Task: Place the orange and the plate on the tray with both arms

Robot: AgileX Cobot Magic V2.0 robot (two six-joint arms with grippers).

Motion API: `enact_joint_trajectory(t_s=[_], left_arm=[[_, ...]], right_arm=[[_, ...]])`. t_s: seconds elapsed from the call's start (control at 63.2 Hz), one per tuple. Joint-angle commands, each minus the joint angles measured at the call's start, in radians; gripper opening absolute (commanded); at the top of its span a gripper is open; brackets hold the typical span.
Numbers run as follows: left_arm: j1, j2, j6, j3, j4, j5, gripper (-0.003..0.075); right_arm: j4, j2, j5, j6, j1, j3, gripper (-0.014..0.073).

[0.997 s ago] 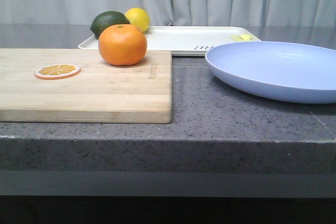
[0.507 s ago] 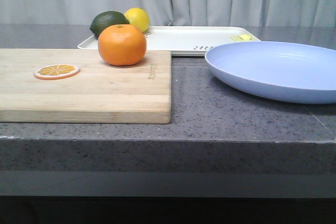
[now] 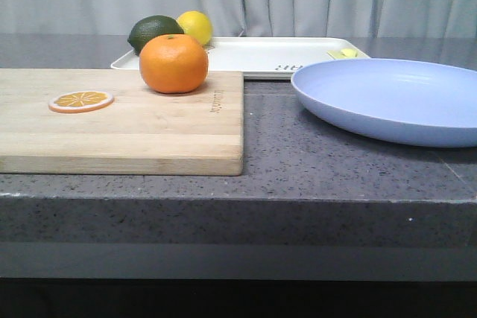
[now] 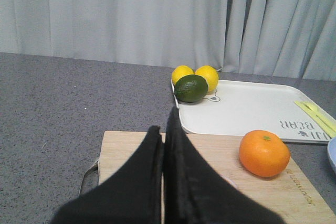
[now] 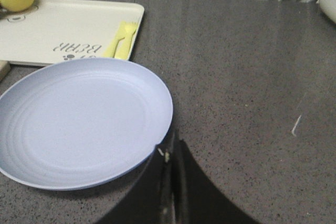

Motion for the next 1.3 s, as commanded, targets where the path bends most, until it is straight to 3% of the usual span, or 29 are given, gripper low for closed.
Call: enact_joint_trajectory(t_s=[0.0,0.19,0.253,0.364,0.475,0.522,0.602,0.871,1.282], left_arm=[[0.001,0.017,-0.006,-0.030,-0.014,-0.068,-0.0020],[0.001,0.026,-0.006,-0.030,-0.014,-0.041,-0.0018],[0.001,0.030,-0.006,-0.030,-0.014,-0.027,0.0015],[0.001,0.048,-0.006,-0.030,-0.009,-0.025,0.0208],[0.001,0.062,-0.006,-0.030,-0.009,-0.025,0.0432],[0.001,0.066,-0.006,-0.030,-0.010,-0.025,0.0501],[0.001,0.075,-0.006,-0.030,-0.010,-0.025,0.0551],[-0.009,0.196,0.092,-0.077,-0.071,-0.005,0.0550],[-0.258,0.563,0.154,-0.274,-0.040,0.015,0.0552]], right_arm=[[0.005,0.039,-0.068,-0.011,-0.007,-0.034,-0.0118],[0.005,0.063,-0.056,-0.011,-0.007,-0.034,-0.0113],[0.005,0.063,-0.056,-0.011,-0.007,-0.034,-0.0069],[0.005,0.063,-0.055,-0.011,-0.007,-0.034,0.0146],[0.005,0.063,-0.052,-0.011,-0.007,-0.034,0.0432],[0.005,0.063,-0.051,-0.011,-0.007,-0.034,0.0519],[0.005,0.063,-0.050,-0.011,-0.007,-0.034,0.0595],[0.005,0.063,-0.011,-0.011,-0.007,-0.034,0.0599],[0.005,0.063,-0.001,-0.011,-0.007,-0.034,0.0599]])
